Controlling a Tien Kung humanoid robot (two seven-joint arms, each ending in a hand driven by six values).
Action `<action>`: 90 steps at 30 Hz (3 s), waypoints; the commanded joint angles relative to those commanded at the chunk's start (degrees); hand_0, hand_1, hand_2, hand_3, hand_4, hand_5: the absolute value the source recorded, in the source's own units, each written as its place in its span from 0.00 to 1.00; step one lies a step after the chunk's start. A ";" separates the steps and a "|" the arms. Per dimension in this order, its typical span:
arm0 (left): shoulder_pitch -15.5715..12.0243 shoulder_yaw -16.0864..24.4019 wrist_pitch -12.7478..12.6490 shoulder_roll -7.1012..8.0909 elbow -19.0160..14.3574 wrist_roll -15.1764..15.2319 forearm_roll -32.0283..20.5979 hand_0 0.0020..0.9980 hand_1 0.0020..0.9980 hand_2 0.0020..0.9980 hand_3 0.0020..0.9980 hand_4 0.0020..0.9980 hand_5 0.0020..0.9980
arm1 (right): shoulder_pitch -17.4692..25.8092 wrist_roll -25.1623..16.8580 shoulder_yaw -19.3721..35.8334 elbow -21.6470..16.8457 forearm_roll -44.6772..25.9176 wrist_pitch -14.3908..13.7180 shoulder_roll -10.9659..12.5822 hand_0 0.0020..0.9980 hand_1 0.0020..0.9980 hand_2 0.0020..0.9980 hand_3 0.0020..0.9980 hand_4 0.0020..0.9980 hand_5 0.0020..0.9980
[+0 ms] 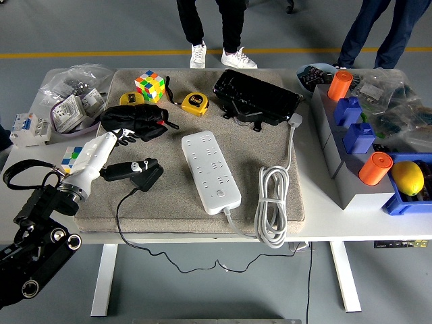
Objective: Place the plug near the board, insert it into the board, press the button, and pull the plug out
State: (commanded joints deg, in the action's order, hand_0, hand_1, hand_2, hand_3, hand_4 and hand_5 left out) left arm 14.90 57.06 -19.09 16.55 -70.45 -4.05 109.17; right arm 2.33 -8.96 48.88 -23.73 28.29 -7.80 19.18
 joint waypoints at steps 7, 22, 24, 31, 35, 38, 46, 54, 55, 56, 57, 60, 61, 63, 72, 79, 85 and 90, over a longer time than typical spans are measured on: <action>0.70 -0.96 -1.51 -1.01 2.62 -1.13 4.09 0.69 0.71 0.73 0.76 1.00 0.68 | -0.07 0.00 0.45 0.08 -0.05 -0.03 -0.23 0.61 0.62 0.57 0.55 0.76 0.28; 1.17 -2.81 -2.36 -2.17 6.70 -1.05 6.46 0.64 0.68 0.71 0.75 1.00 0.68 | -0.09 -0.09 1.37 0.03 0.15 -0.12 -0.80 0.61 0.62 0.57 0.54 0.76 0.27; 1.24 -3.09 -2.26 -2.42 7.06 -1.31 6.47 0.64 0.68 0.71 0.75 1.00 0.68 | -0.08 -0.09 1.49 0.01 0.17 -0.11 -0.86 0.61 0.62 0.57 0.54 0.76 0.27; 1.37 -3.87 -2.74 -3.16 8.14 -1.77 7.09 0.58 0.64 0.67 0.74 1.00 0.64 | 0.09 -0.21 1.87 -0.07 0.26 -0.18 -1.10 0.61 0.62 0.57 0.54 0.76 0.27; 1.60 -3.93 -3.04 -3.37 8.72 -2.10 7.81 0.53 0.61 0.63 0.72 1.00 0.55 | 0.14 -0.33 2.15 -0.05 0.29 -0.28 -1.25 0.61 0.62 0.57 0.54 0.76 0.27; 1.78 -3.99 -3.18 -3.52 9.14 -2.29 7.99 0.44 0.54 0.57 0.69 1.00 0.42 | 0.12 -0.34 2.28 -0.08 0.34 -0.30 -1.29 0.61 0.62 0.56 0.54 0.76 0.27; 1.72 -3.98 -4.83 -4.06 10.11 -1.39 7.18 0.36 0.47 0.47 0.60 1.00 0.35 | 0.19 -0.43 2.62 -0.26 0.54 -0.39 -1.39 0.61 0.61 0.56 0.54 0.76 0.27; 1.98 -3.99 -6.00 -4.28 10.65 -0.26 5.77 0.31 0.41 0.44 0.55 1.00 0.29 | 0.14 -0.42 2.84 -0.37 0.67 -0.38 -1.47 0.60 0.61 0.56 0.54 0.76 0.27; 2.00 -4.01 -6.22 -4.32 10.74 0.04 5.52 0.31 0.41 0.44 0.55 1.00 0.29 | 0.14 -0.43 2.87 -0.38 0.69 -0.39 -1.47 0.60 0.61 0.56 0.54 0.76 0.27; 2.00 -4.05 -6.34 -4.36 10.79 0.21 5.31 0.27 0.38 0.43 0.53 0.96 0.18 | 0.14 -0.44 2.89 -0.38 0.70 -0.39 -1.46 0.60 0.61 0.56 0.54 0.76 0.27; 2.00 -4.07 -6.40 -4.39 10.83 0.36 5.13 0.27 0.38 0.43 0.53 0.96 0.18 | 0.15 -0.44 2.90 -0.38 0.69 -0.40 -1.46 0.60 0.61 0.56 0.54 0.76 0.27; 1.97 -4.15 -6.64 -4.54 10.98 0.82 4.60 0.27 0.38 0.43 0.53 0.96 0.18 | 0.19 -0.45 2.90 -0.38 0.73 -0.41 -1.48 0.60 0.61 0.56 0.54 0.76 0.27; 1.98 -4.19 -6.67 -4.58 11.06 0.89 4.52 0.27 0.38 0.43 0.53 0.96 0.18 | 0.21 -0.45 2.91 -0.39 0.73 -0.41 -1.49 0.60 0.61 0.56 0.54 0.76 0.27; 1.93 -4.23 -6.66 -4.65 11.20 0.94 4.37 0.25 0.36 0.41 0.53 0.88 0.09 | 0.27 -0.44 2.90 -0.41 0.76 -0.41 -1.54 0.60 0.61 0.56 0.54 0.76 0.27; 1.82 -4.51 -7.40 -4.53 10.46 1.78 4.15 0.22 0.33 0.39 0.52 0.83 0.02 | 0.47 -0.60 3.27 -0.38 0.79 -0.52 -1.62 0.60 0.61 0.56 0.54 0.76 0.27; 1.91 -4.46 -6.92 -3.95 8.69 3.93 1.15 0.21 0.30 0.38 0.52 0.83 0.02 | 0.52 -0.61 3.28 -0.41 0.78 -0.50 -1.68 0.60 0.61 0.56 0.54 0.76 0.27; 3.91 -7.46 -4.57 -2.02 6.67 7.71 -7.42 0.21 0.30 0.36 0.52 0.83 0.02 | 0.43 -0.60 3.27 -0.39 0.74 -0.47 -1.63 0.60 0.61 0.56 0.54 0.76 0.27; 6.91 -12.11 -3.84 -0.30 4.88 8.42 -11.99 0.21 0.30 0.36 0.51 0.82 0.02 | 0.37 -0.62 3.44 -0.35 0.69 -0.48 -1.54 0.61 0.61 0.56 0.54 0.76 0.27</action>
State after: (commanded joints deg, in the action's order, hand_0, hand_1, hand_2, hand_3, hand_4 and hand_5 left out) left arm 21.81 44.96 -22.93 16.25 -65.57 4.37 97.18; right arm 2.70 -9.58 52.31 -24.08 28.98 -8.28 17.64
